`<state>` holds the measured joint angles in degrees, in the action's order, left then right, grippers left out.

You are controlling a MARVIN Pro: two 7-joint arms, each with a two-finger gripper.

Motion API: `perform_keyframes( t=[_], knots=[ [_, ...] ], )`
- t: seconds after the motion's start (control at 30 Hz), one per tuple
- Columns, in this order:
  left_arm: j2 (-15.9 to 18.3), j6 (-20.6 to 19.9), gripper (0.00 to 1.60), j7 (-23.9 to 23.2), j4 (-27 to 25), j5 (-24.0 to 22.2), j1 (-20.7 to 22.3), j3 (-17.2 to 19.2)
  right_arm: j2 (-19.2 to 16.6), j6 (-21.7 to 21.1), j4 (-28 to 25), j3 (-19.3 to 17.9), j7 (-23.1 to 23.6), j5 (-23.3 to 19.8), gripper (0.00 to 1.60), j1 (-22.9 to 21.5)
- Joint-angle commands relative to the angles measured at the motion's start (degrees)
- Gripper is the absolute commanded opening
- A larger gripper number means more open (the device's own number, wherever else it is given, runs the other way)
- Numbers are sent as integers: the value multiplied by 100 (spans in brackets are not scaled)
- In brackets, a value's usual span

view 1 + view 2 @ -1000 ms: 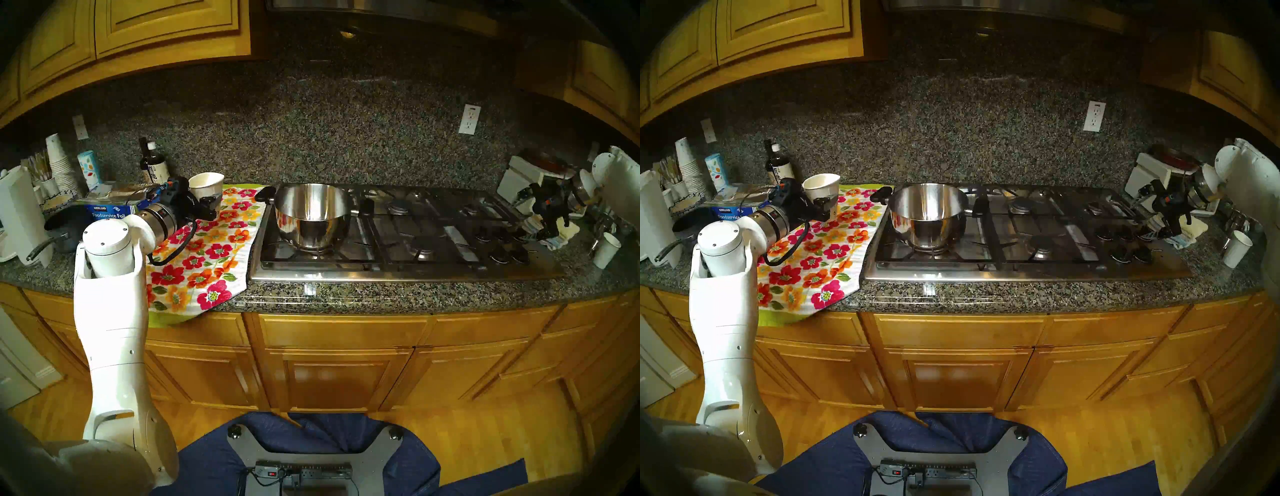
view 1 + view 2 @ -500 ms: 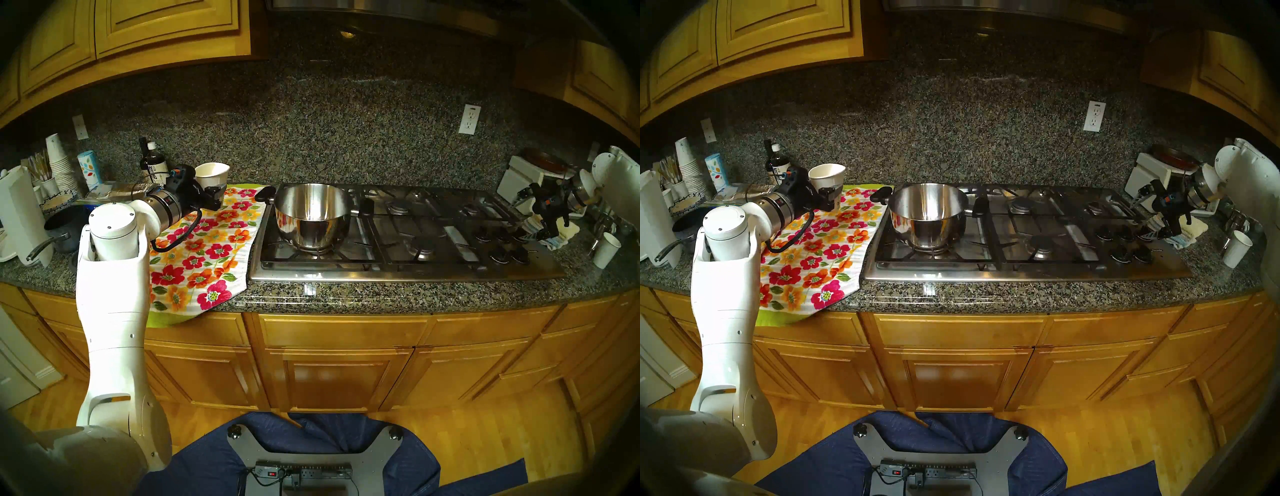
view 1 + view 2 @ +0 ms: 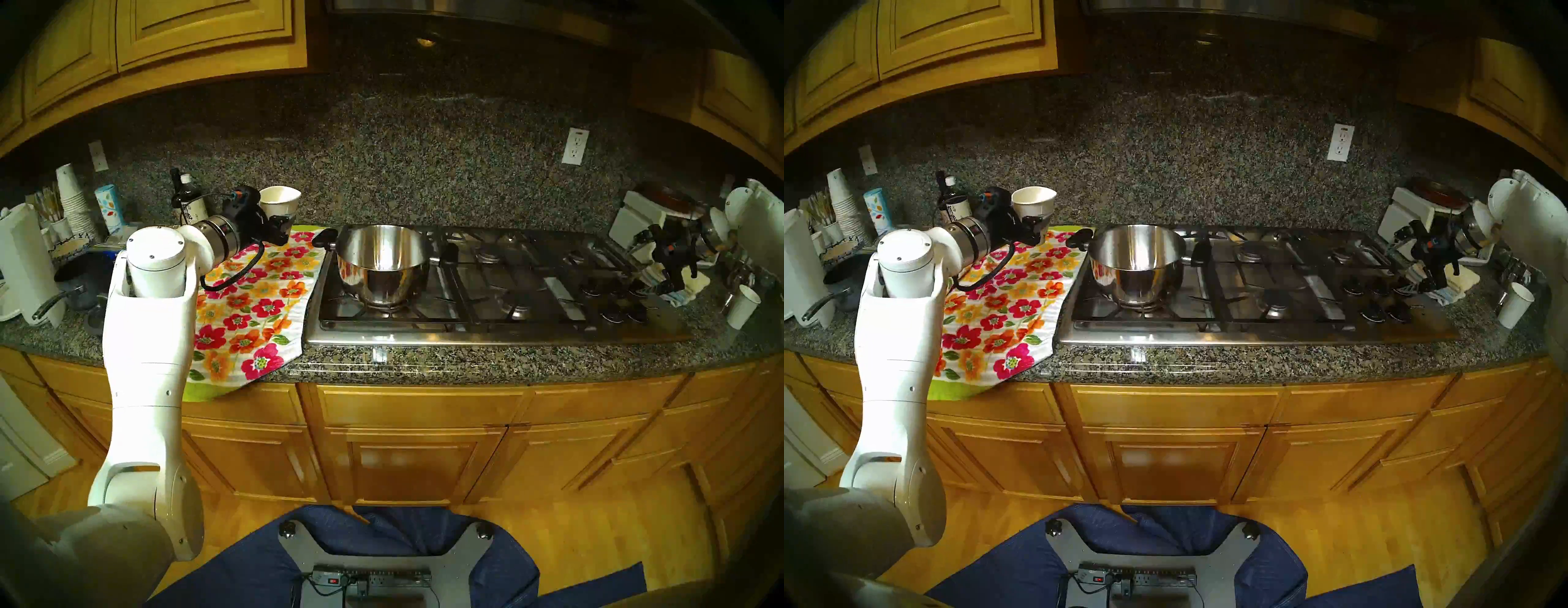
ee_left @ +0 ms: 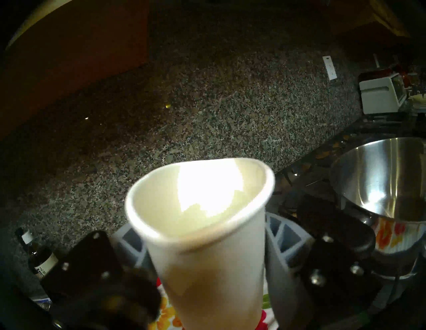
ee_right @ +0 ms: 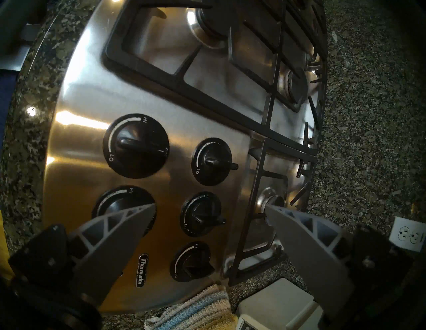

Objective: Pick up the water cup, pour water into the pot, turn on the stove

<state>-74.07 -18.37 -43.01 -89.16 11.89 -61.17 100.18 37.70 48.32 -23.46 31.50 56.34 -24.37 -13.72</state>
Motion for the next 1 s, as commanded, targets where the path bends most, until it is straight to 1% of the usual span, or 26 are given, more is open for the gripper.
perform_keyframes(
  t=[0.0,0.03,0.07,0.1,0.13,0.17,0.33,0.73,0.97],
  knots=[
    [59,19,60,20,-70,13,708,-195,4,16,35,-45,13,-7,160,-172],
    [84,28,60,77,-215,-23,571,-224,4,16,36,-45,13,-7,160,-172],
    [78,29,60,21,-114,13,707,-271,5,16,36,-45,13,-7,160,-172],
    [87,27,60,34,-132,7,700,-306,5,17,36,-45,13,-7,160,-172],
    [84,23,60,7,-52,30,794,-344,5,17,37,-45,14,-8,160,-172],
    [93,20,60,38,-119,15,739,-373,5,17,37,-45,14,-8,160,-173],
    [112,-19,60,-20,29,37,957,-520,5,19,39,-45,17,-9,160,-174],
    [190,-4,60,-79,59,81,1097,-835,5,23,39,-44,20,-10,160,-176],
    [190,6,59,-70,-51,111,1064,-994,5,24,38,-44,22,-11,160,-178]
  ],
)
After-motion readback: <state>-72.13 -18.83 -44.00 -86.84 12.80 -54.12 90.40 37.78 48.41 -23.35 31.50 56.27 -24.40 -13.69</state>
